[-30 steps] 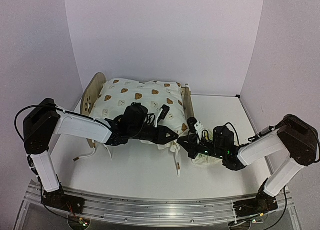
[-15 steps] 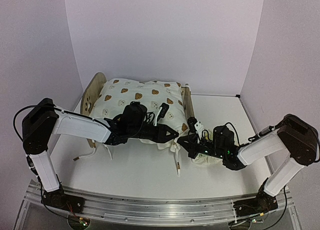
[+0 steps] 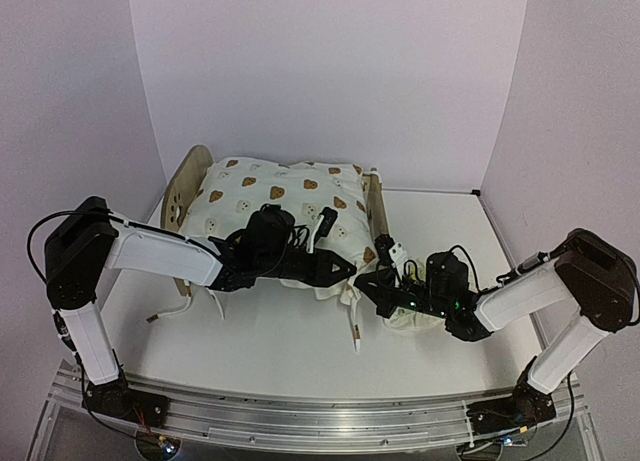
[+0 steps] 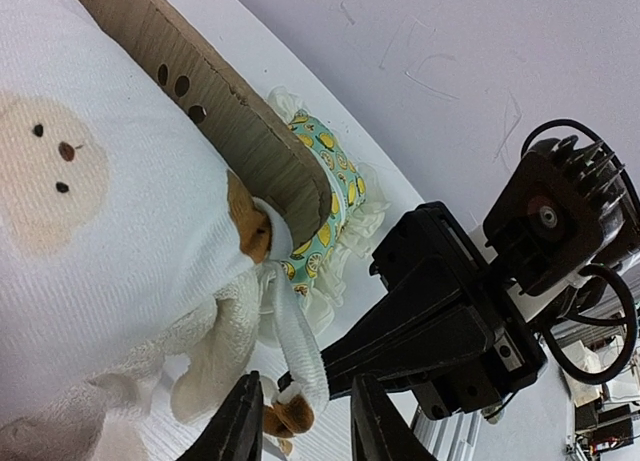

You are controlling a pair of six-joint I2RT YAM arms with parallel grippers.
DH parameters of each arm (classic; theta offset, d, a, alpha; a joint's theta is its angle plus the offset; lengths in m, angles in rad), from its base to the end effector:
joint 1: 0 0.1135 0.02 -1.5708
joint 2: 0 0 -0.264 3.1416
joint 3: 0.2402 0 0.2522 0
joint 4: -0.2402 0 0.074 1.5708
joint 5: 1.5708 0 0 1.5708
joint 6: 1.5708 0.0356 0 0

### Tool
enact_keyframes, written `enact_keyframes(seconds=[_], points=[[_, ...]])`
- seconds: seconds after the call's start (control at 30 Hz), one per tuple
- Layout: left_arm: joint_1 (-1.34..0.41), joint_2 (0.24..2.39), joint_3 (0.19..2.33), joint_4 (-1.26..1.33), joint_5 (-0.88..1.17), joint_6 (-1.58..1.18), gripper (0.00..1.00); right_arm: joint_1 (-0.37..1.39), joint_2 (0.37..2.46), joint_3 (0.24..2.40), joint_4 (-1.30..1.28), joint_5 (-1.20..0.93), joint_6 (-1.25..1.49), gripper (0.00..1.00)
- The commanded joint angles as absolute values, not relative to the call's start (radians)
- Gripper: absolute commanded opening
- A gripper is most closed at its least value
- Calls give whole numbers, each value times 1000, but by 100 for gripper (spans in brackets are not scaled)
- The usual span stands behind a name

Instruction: Set up the pet bed

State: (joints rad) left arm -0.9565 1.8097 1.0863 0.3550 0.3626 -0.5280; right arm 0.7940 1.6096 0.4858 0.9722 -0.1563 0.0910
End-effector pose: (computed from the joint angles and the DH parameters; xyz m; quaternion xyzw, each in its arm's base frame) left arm 0.2236 -0.3390 0.2142 0.2721 0.7709 -0.4857 0.3095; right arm 0.2050 0.2165 0.1659 -0.3082 0.6926 0.3317 0.5616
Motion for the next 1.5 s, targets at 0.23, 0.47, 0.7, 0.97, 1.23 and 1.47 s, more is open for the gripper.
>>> enact_keyframes(seconds=[0.23, 0.47, 0.7, 0.97, 1.23, 1.47], points=[[-957, 1833, 1119, 351, 362, -525, 21, 793, 1598, 493, 1009, -178, 107, 0], [-958, 1818, 1113, 360, 343, -525, 3, 792, 1602, 491, 1009, -180, 109, 0], [-957, 1810, 1115, 367, 339, -524, 0, 792, 1564, 470, 989, -138, 161, 42], [-957, 1810, 1115, 374, 342, -517, 0, 821, 1321, 496, 426, -6, 327, 76], [-958, 1816, 1114, 403, 363, -531, 0, 958, 1458, 565, 299, 117, 369, 73], [-957, 1812, 1108, 404, 370, -534, 0, 977, 1634, 621, 371, 155, 354, 58]])
